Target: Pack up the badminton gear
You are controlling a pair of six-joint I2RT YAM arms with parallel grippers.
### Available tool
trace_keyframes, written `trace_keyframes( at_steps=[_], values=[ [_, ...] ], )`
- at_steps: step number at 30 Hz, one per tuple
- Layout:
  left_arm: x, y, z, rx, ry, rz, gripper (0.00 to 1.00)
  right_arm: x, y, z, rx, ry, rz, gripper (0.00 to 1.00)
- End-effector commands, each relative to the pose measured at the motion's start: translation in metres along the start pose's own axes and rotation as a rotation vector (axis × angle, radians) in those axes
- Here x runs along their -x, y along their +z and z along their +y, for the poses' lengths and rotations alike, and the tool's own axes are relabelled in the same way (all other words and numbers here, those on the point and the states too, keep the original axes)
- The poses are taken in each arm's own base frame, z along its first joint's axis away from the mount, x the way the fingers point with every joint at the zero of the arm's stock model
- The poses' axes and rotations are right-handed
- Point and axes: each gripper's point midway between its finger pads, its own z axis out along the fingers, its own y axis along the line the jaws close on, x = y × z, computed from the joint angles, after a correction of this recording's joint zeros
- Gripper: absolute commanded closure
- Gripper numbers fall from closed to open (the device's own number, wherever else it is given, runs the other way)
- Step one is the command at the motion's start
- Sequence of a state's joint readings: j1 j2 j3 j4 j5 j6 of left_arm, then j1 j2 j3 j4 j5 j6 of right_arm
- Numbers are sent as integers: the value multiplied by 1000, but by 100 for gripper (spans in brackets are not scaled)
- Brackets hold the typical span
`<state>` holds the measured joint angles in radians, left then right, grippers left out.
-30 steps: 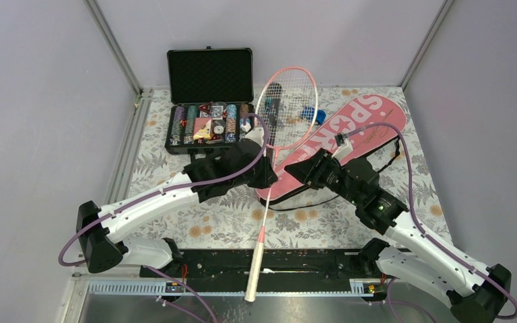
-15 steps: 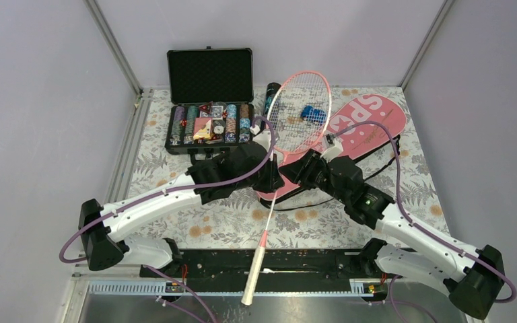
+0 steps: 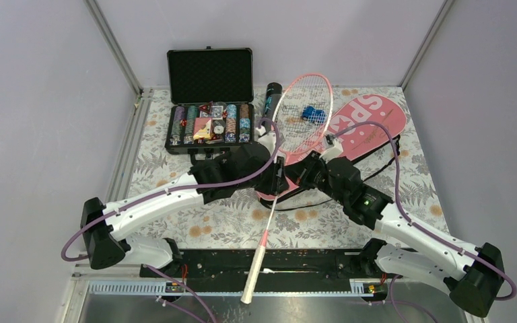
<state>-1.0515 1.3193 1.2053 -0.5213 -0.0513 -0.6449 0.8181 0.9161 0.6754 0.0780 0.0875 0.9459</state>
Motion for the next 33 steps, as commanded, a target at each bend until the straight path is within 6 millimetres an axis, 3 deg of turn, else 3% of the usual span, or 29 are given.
trace_keyframes(
  at_steps=[1, 3, 6, 15, 22, 26, 33],
  values=[
    [21, -15, -47, -175, 69, -41, 57, 16, -2, -12, -60, -18, -93, 100],
    [19, -16, -47, -177, 89, -40, 46, 21, -9, -18, -87, -24, -122, 100],
    [19, -15, -41, -151, 129, -57, 42, 29, -27, -40, -195, -83, -154, 100],
    [40, -6, -13, 4, 210, -144, 45, 53, -82, -102, -470, -82, -198, 100],
    [40, 43, 2, 98, 419, -75, 47, 49, -120, -139, -624, -41, -232, 100],
    [28, 81, -4, 66, 512, 4, 47, 47, -132, -157, -697, -29, -254, 100],
    [13, 143, 6, 105, 647, 76, 46, 45, -147, -173, -756, -43, -270, 100]
  ],
)
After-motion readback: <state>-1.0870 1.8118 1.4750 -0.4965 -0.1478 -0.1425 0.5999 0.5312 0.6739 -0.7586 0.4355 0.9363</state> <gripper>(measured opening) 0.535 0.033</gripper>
